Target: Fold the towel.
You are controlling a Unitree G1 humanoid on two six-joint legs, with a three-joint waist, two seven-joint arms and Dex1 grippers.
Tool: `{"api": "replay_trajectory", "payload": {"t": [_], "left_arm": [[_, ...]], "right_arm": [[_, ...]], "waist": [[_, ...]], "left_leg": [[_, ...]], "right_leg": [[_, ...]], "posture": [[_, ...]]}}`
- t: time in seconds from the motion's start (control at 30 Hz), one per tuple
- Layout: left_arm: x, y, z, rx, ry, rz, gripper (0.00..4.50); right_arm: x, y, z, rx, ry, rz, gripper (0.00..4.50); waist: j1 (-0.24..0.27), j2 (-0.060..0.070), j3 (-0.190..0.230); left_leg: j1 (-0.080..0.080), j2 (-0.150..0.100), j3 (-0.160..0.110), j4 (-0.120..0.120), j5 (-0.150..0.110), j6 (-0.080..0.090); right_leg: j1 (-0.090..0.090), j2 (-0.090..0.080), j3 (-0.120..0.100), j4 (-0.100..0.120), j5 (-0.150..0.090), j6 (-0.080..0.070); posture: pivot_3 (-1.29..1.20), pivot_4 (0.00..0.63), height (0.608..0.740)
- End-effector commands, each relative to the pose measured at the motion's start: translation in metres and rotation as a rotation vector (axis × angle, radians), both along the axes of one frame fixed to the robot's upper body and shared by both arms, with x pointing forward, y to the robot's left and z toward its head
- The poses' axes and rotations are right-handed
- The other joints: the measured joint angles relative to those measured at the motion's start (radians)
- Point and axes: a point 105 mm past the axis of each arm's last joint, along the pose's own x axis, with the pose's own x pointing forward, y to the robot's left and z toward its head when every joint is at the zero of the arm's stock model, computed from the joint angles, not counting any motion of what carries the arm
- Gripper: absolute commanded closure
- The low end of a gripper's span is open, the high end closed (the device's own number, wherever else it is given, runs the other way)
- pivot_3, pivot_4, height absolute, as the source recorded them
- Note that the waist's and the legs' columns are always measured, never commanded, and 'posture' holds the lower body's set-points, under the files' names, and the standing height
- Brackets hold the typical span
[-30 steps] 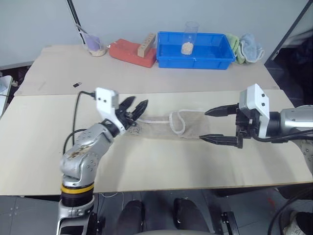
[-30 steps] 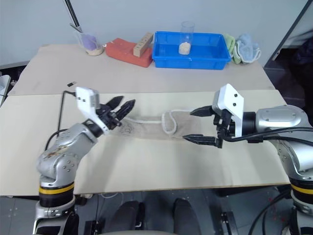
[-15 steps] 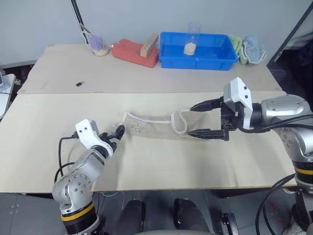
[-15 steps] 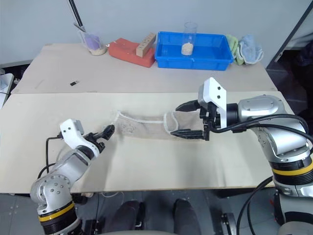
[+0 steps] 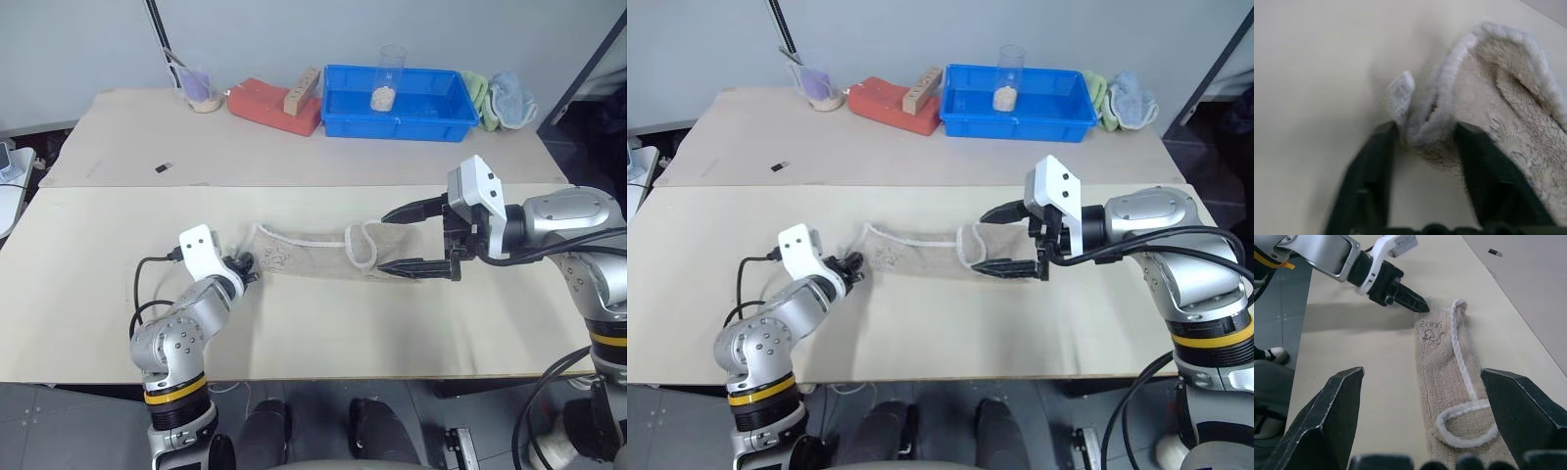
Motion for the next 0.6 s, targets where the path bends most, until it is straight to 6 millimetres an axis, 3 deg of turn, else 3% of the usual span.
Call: {"api": "replay_trajectory", "payload": {"t": [0.03,0.17,0.3,0.5,0.6], "left_arm": [[0.0,-0.015,-0.006,0.009,0.036,-0.085,4.35],[0.003,-0.011,0.001,0.039,-0.001,-0.093,4.43],[0.005,-0.011,0.027,0.169,-0.154,-0.19,4.43],[-0.003,-0.064,0.064,0.224,-0.321,-0.538,4.43],[0.002,-0.087,0.079,0.216,-0.375,-0.646,4.43]], "right_arm": [[-0.004,0.001,0.009,0.002,-0.044,0.014,0.28],[-0.005,0.0,0.009,0.004,-0.043,0.01,0.28],[-0.005,-0.004,0.011,0.001,-0.049,-0.01,0.28],[-0.004,-0.027,0.013,-0.044,-0.049,-0.088,0.28],[-0.004,-0.039,0.013,-0.064,-0.045,-0.135,0.28]], "waist": [[-0.001,0.0,0.0],[-0.001,0.0,0.0],[-0.005,0.0,0.0],[-0.005,0.0,0.0],[-0.006,0.0,0.0]], "left_leg": [[0.0,0.0,0.0,0.0,0.0,0.0],[0.0,0.0,0.0,0.0,0.0,0.0],[-0.001,0.0,0.0,0.0,0.0,0.0],[-0.002,0.0,0.0,0.0,0.0,0.0],[-0.002,0.0,0.0,0.0,0.0,0.0]], "right_leg": [[0.0,0.0,0.0,0.0,0.0,0.0],[-0.001,0.0,0.0,0.0,0.0,0.0],[-0.002,0.0,0.0,0.0,0.0,0.0],[-0.002,-0.001,0.0,-0.001,0.0,0.0],[-0.002,0.0,0.0,-0.001,0.0,0.0]], "posture": [[0.0,0.15,0.74],[0.0,0.15,0.74],[0.0,0.15,0.74],[0.0,0.15,0.74],[0.0,0.15,0.74]]}}
